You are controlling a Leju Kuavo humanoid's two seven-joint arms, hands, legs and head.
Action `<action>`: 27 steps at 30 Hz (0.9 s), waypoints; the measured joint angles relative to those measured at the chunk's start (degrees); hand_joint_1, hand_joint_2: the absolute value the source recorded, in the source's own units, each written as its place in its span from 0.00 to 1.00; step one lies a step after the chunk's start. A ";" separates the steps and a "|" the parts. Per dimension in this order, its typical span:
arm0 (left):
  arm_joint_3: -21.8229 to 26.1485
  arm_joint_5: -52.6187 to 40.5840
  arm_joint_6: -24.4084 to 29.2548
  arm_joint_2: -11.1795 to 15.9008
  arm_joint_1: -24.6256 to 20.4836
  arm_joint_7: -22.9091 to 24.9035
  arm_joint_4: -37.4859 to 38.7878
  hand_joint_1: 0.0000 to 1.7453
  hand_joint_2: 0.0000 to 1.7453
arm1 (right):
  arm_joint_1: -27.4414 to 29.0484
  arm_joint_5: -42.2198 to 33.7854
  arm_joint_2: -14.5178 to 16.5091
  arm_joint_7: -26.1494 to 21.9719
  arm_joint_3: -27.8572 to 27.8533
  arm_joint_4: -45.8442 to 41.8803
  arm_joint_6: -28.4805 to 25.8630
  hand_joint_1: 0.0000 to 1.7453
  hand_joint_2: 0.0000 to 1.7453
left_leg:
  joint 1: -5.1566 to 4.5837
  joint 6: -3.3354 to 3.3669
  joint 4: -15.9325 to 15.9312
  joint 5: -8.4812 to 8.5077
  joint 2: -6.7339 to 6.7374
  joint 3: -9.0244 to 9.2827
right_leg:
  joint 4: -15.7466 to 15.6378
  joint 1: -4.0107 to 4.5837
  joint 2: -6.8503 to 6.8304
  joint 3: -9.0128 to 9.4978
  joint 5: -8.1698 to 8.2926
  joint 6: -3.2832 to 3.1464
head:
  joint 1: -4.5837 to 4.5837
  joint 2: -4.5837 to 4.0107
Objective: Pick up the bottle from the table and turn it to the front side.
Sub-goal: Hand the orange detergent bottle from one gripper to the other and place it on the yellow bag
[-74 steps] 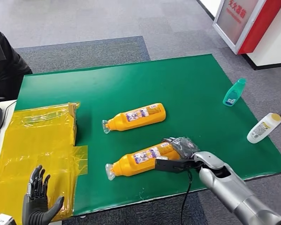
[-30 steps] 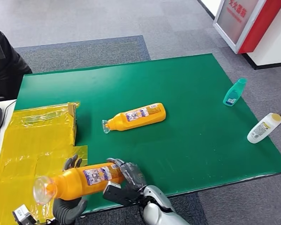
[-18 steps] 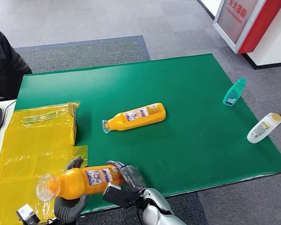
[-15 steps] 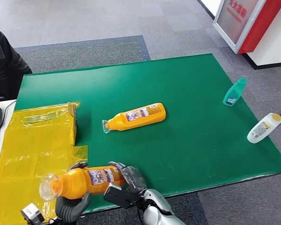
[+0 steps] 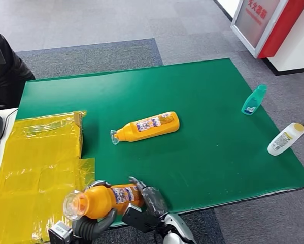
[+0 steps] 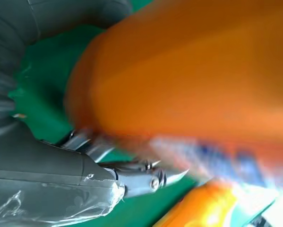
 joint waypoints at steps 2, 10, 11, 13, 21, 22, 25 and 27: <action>-0.94 -1.71 4.83 0.27 -0.37 0.81 -0.29 1.00 1.00 | 1.76 -1.27 -1.04 -0.22 -0.06 -2.54 -1.03 0.00 1.00 | 0.00 0.00 0.00 0.00 0.00 0.00 | 0.00 0.00 0.00 0.03 0.00 0.00 | 0.00 0.00; 3.12 -12.06 24.12 1.56 1.07 2.51 -6.09 1.00 1.00 | 6.69 -4.26 -4.84 -1.05 0.45 -12.75 -1.81 0.00 1.00 | 0.03 -0.01 0.00 0.00 0.01 0.01 | 0.00 0.03 0.03 0.04 0.00 -0.02 | -0.01 0.00; 4.73 -13.58 25.72 1.83 1.49 2.47 -7.04 1.00 1.00 | 6.92 -4.54 -5.11 -0.96 0.62 -13.35 -1.79 0.00 1.00 | 0.04 -0.01 0.00 0.00 0.01 0.01 | 0.00 0.04 0.03 0.01 -0.01 -0.03 | -0.01 0.00; 7.95 -16.36 28.20 2.16 2.21 2.35 -8.79 1.00 1.00 | 7.34 -5.21 -5.57 -0.71 0.90 -14.29 -1.72 0.00 1.00 | 0.06 -0.02 -0.01 0.00 0.01 0.01 | 0.00 0.06 0.02 -0.03 -0.04 -0.06 | 0.01 0.00; 19.50 -25.97 34.71 3.16 3.68 2.89 -13.36 1.00 1.00 | 9.37 -8.95 -7.35 0.03 1.51 -15.71 -1.13 0.00 1.00 | 0.05 -0.05 -0.02 -0.03 0.01 0.00 | 0.01 0.06 0.02 -0.04 -0.07 -0.06 | 0.01 0.00; 20.54 -27.33 35.33 3.31 3.75 3.33 -13.63 1.00 1.00 | 9.55 -9.33 -7.50 0.04 1.52 -15.71 -1.07 0.00 1.00 | 0.05 -0.05 -0.02 -0.03 0.01 0.00 | 0.01 0.06 0.03 -0.05 -0.07 -0.06 | 0.01 0.00; 23.35 -34.62 38.04 3.73 3.81 6.08 -14.00 1.00 1.00 | 9.69 -10.46 -7.83 0.13 1.74 -15.68 -0.97 0.00 1.00 | 0.05 -0.05 -0.02 -0.04 0.01 0.02 | 0.01 0.06 0.02 -0.14 -0.08 -0.07 | 0.01 0.00; 24.82 -40.95 39.93 4.14 3.76 8.79 -13.99 1.00 1.00 | 9.67 -11.23 -7.98 0.16 2.01 -15.59 -0.84 0.00 1.00 | 0.06 -0.05 -0.02 -0.03 0.01 0.02 | 0.01 0.06 0.02 -0.18 -0.09 -0.09 | 0.01 0.00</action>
